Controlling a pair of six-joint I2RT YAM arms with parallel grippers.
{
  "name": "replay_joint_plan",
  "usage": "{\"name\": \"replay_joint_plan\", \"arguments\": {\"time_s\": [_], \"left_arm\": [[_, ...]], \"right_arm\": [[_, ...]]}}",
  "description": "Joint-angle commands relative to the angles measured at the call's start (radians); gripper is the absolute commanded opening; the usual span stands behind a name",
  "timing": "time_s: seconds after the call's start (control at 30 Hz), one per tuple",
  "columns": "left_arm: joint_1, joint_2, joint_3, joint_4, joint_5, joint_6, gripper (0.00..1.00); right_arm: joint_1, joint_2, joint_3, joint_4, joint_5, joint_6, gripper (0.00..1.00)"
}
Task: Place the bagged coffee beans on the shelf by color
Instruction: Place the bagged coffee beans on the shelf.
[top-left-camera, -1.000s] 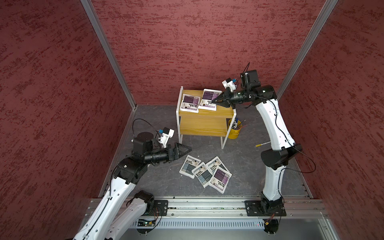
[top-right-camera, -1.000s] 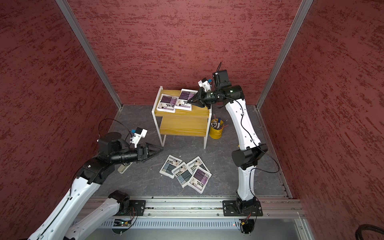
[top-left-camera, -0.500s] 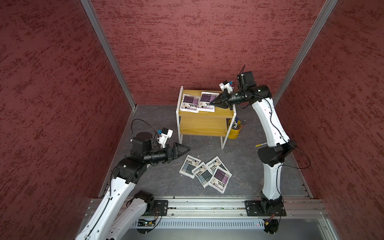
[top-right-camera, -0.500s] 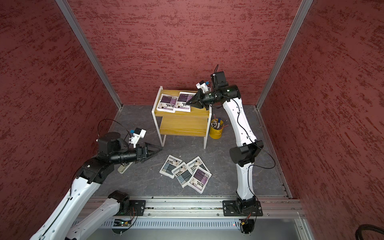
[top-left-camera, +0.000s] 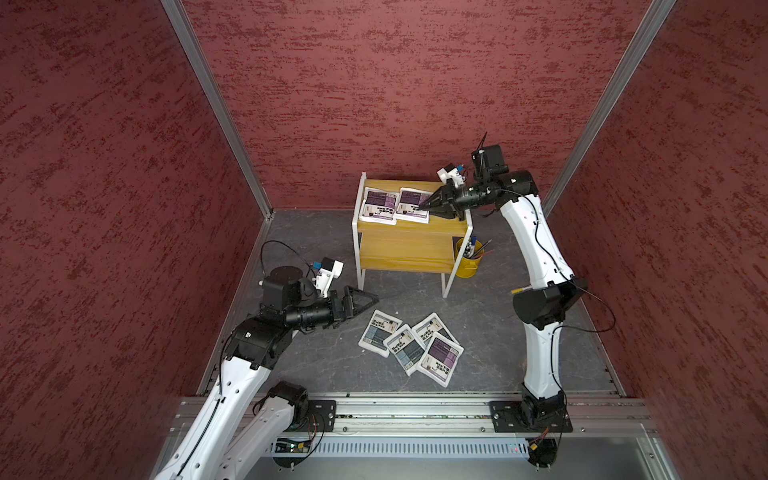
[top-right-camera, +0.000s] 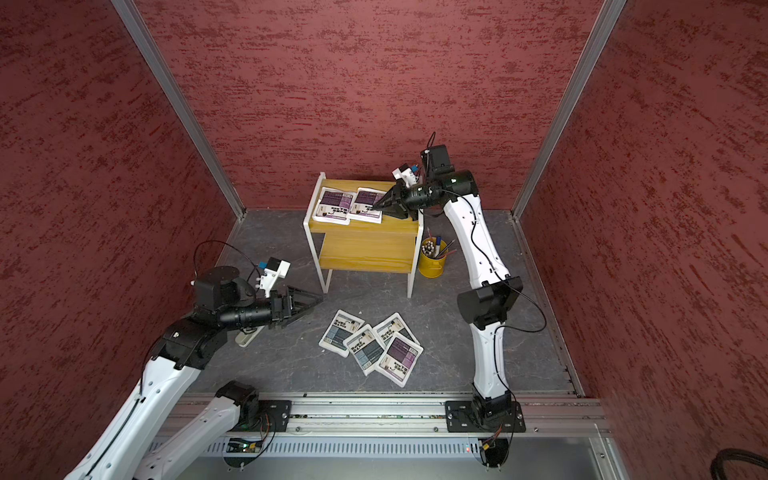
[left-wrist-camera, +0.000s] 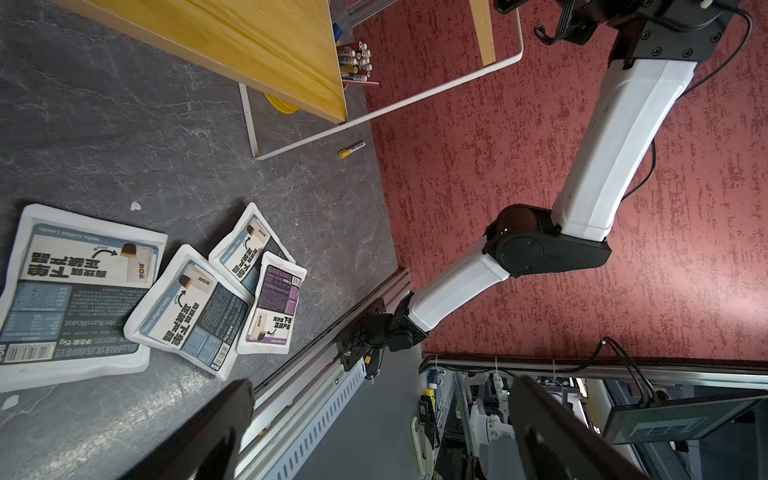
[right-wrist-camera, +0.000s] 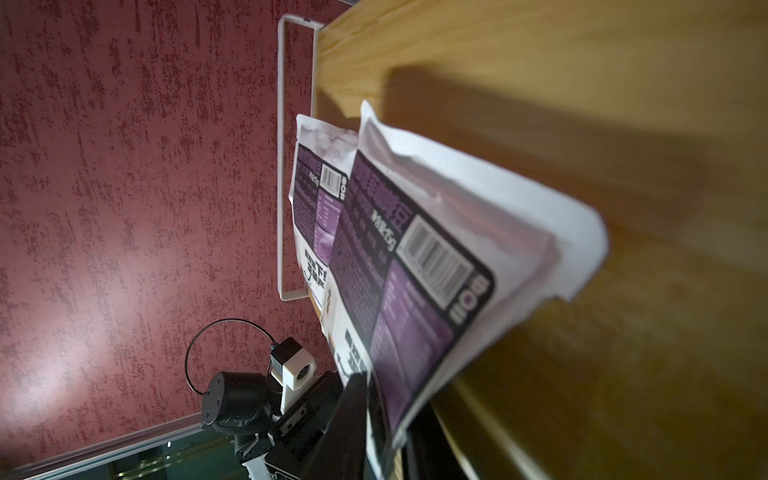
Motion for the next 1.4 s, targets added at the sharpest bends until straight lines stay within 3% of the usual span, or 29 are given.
{"name": "replay_joint_plan", "arguments": {"time_s": [0.0,0.23,0.37,0.8,1.23,1.37], "left_arm": [[0.013,-0.009,-0.014,-0.01,0.021,0.023,1.0],[0.019,-0.008,-0.013,-0.007,0.027,0.021,1.0],[0.021,-0.015,-0.013,-0.014,0.027,0.02,1.0],[0.024,-0.025,-0.007,-0.029,0.016,0.018,1.0],[0.017,-0.022,-0.011,-0.014,0.026,0.01,1.0],[-0.021,0.0,-0.014,0.026,0.021,-0.01,1.0]], "right_arm": [[-0.008,-0.001,0.033,0.025,-0.021,-0.002,0.26],[-0.016,-0.021,0.033,0.015,0.0,-0.003,0.42],[-0.019,-0.045,0.033,0.009,0.029,-0.003,0.46],[-0.018,-0.112,0.035,-0.035,0.129,-0.022,0.53],[-0.017,-0.205,0.041,0.055,0.105,0.058,0.54],[-0.002,-0.263,0.038,0.028,0.113,0.047,0.54]]}}
